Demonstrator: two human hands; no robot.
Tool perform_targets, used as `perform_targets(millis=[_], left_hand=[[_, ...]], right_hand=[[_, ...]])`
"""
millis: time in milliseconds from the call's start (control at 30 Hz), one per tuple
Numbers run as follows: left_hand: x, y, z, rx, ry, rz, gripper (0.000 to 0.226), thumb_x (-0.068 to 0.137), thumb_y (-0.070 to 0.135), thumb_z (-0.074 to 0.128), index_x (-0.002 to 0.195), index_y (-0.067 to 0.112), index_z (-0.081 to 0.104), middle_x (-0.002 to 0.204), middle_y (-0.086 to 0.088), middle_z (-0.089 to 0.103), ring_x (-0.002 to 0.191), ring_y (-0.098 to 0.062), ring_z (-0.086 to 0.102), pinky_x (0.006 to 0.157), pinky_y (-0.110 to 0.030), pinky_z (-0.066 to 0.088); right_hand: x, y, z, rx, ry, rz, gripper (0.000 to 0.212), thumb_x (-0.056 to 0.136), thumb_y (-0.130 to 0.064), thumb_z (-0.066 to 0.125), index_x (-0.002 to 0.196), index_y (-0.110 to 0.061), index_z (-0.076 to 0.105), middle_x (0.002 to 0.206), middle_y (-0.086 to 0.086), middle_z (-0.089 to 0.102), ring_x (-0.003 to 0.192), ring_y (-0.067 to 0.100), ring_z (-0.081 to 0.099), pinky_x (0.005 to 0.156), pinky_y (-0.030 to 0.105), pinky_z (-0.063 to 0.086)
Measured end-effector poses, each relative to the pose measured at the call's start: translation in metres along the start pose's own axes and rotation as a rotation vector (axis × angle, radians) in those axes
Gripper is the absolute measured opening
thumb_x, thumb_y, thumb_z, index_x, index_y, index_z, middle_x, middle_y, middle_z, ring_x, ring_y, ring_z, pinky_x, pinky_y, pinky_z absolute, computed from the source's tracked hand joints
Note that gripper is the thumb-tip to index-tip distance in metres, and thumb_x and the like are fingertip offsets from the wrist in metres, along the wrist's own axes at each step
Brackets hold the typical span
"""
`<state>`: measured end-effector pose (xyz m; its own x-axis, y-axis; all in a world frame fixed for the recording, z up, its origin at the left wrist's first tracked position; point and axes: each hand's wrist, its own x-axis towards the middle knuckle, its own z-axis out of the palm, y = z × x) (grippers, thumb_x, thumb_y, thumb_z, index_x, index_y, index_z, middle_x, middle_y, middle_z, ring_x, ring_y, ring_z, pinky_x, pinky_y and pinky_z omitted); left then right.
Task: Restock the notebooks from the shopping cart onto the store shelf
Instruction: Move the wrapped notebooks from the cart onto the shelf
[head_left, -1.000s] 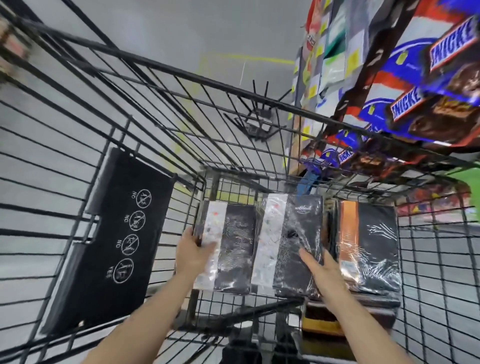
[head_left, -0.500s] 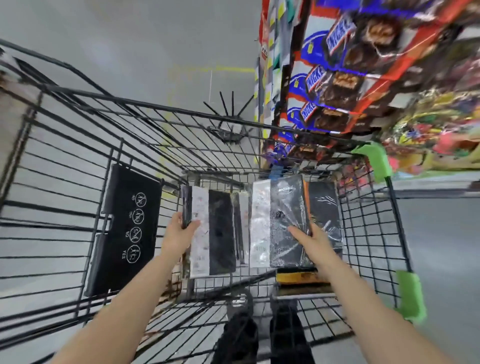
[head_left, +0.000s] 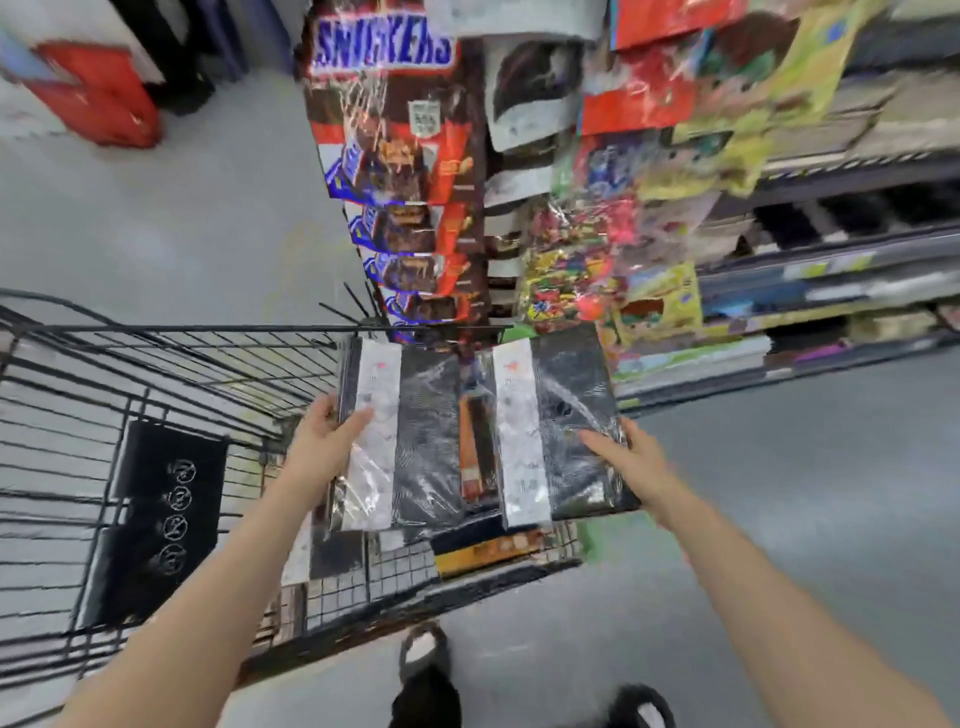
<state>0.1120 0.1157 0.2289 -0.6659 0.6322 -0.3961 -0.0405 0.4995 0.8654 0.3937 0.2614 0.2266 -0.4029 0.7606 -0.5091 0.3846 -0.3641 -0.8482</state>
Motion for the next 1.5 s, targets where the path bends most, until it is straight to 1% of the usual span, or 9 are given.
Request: perform_targets(millis=[100,400,533,667,833,967,1200,1367,1500], left_hand=[[-0.029,0.030,0.053,-0.023,-0.017,0.034,0.029,0.088,0.020,0.061,0.114,0.019,0.048,0.112,-0.012,0.062,0.077,-0.013,0.061,0.072,-0.028,0.051],[-0.099,0.088,0.260,-0.077,-0.069,0.038,0.048,0.090,0.025,0.059,0.131,0.010,0.040,0.117,0.000,0.053,0.074,-0.001,0.050,0.077,-0.029,0.042],[-0.100,0.108,0.327,-0.043,-0.112,0.016,0.037,0.091,0.020,0.058,0.122,0.008,0.042,0.110,-0.002,0.060,0.073,-0.007,0.056,0.056,-0.014,0.049],[-0.085,0.123,0.380,-0.001,-0.146,0.000,0.057,0.084,0.031,0.067,0.130,0.008,0.043,0.124,-0.011,0.059,0.104,-0.025,0.060,0.090,-0.039,0.049],[-0.061,0.152,0.453,-0.023,-0.153,0.017,0.037,0.088,0.013,0.061,0.122,0.006,0.047,0.115,-0.010,0.061,0.092,-0.022,0.060,0.086,-0.036,0.047],[-0.022,0.167,0.510,0.000,-0.162,-0.008,0.048,0.087,0.022,0.064,0.128,0.005,0.045,0.123,-0.014,0.060,0.103,-0.027,0.061,0.094,-0.041,0.048],[0.005,0.200,0.589,0.043,-0.078,-0.016,0.031,0.090,0.017,0.059,0.117,0.005,0.048,0.099,-0.009,0.058,0.065,-0.005,0.050,0.049,-0.014,0.040],[0.016,0.205,0.614,-0.013,-0.017,0.011,0.043,0.091,0.021,0.058,0.128,0.006,0.042,0.109,-0.016,0.057,0.074,-0.012,0.051,0.066,-0.022,0.042],[0.034,0.189,0.623,-0.092,0.041,0.011,0.024,0.088,0.029,0.061,0.107,0.022,0.049,0.116,-0.006,0.058,0.094,-0.020,0.058,0.081,-0.031,0.046]], right_hand=[[-0.014,0.010,-0.078,-0.028,0.001,-0.037,0.017,0.086,-0.017,0.062,0.100,-0.025,0.058,0.111,0.002,0.067,0.079,0.001,0.065,0.078,0.018,0.048],[-0.047,0.038,-0.297,0.019,0.086,-0.010,0.017,0.085,-0.020,0.064,0.101,-0.024,0.057,0.093,-0.006,0.066,0.082,0.006,0.063,0.068,0.018,0.048],[-0.043,0.051,-0.364,0.044,0.192,-0.003,0.021,0.085,-0.022,0.065,0.104,-0.016,0.058,0.090,-0.005,0.065,0.076,0.000,0.060,0.058,0.015,0.046],[-0.024,0.060,-0.417,0.105,0.239,0.032,0.014,0.086,-0.013,0.063,0.099,-0.010,0.059,0.084,0.001,0.065,0.061,0.002,0.063,0.048,0.010,0.048],[0.024,0.060,-0.480,0.125,0.263,0.035,0.005,0.085,-0.014,0.064,0.088,-0.017,0.062,0.083,0.000,0.067,0.059,0.002,0.067,0.052,0.016,0.053],[0.067,0.051,-0.530,0.134,0.225,0.067,0.015,0.083,-0.020,0.066,0.097,-0.015,0.063,0.097,0.008,0.069,0.089,0.024,0.066,0.085,0.039,0.054],[0.129,0.034,-0.602,0.154,0.137,0.106,0.027,0.084,-0.023,0.066,0.109,-0.016,0.061,0.107,0.009,0.070,0.097,0.024,0.067,0.083,0.040,0.055],[0.176,0.019,-0.633,0.109,0.071,0.079,0.024,0.085,-0.024,0.065,0.108,-0.020,0.063,0.101,0.002,0.072,0.093,0.020,0.068,0.083,0.037,0.055],[0.226,0.012,-0.639,0.095,-0.022,0.045,0.020,0.085,-0.027,0.065,0.105,-0.025,0.063,0.097,-0.005,0.072,0.088,0.014,0.069,0.075,0.028,0.057]])
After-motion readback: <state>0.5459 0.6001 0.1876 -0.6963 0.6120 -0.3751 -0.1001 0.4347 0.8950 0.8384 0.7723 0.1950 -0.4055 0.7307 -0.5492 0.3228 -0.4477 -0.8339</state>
